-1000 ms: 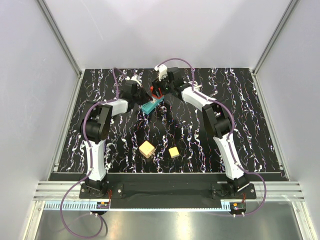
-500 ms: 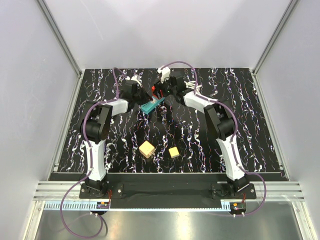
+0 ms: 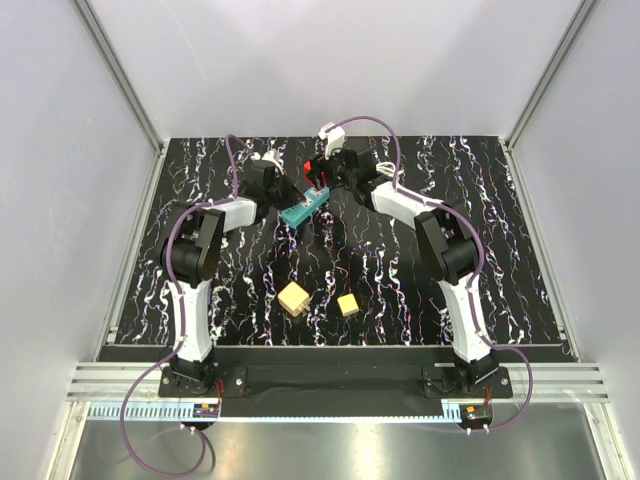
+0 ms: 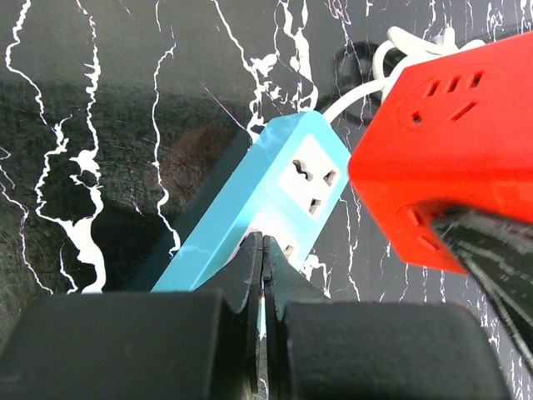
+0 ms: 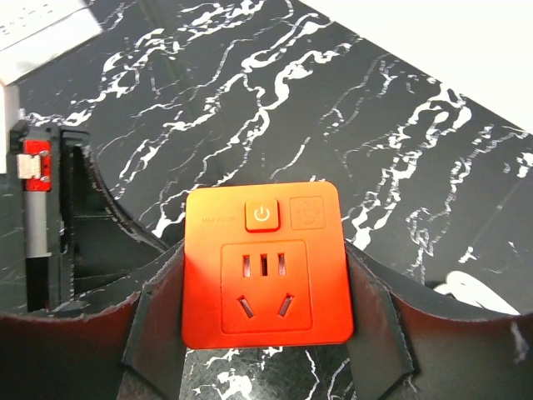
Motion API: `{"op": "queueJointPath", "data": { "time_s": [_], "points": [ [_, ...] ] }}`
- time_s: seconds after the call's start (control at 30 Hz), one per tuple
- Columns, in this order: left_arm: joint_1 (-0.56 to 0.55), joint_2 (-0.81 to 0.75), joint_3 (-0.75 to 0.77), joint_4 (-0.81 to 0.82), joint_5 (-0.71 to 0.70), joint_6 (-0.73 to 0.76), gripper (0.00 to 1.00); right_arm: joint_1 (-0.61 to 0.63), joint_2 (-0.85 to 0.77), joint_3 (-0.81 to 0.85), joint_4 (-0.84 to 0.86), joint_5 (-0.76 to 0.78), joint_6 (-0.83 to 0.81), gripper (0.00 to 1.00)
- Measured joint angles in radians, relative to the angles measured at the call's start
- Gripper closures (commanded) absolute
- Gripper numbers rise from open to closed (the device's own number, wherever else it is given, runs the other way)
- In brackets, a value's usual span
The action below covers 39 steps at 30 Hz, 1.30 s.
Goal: Pull the plug off the socket
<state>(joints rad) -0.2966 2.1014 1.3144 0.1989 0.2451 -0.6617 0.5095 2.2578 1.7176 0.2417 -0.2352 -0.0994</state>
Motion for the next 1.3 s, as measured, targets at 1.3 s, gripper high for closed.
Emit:
{"op": "queueJointPath", "data": {
  "time_s": [1.3],
  "points": [
    [-0.173,-1.382,-0.739,-0.306,0.114,0.042,0.82,0.001,-0.661,-0.538,-1.194,-0.016,0.396,1.00]
  ]
}}
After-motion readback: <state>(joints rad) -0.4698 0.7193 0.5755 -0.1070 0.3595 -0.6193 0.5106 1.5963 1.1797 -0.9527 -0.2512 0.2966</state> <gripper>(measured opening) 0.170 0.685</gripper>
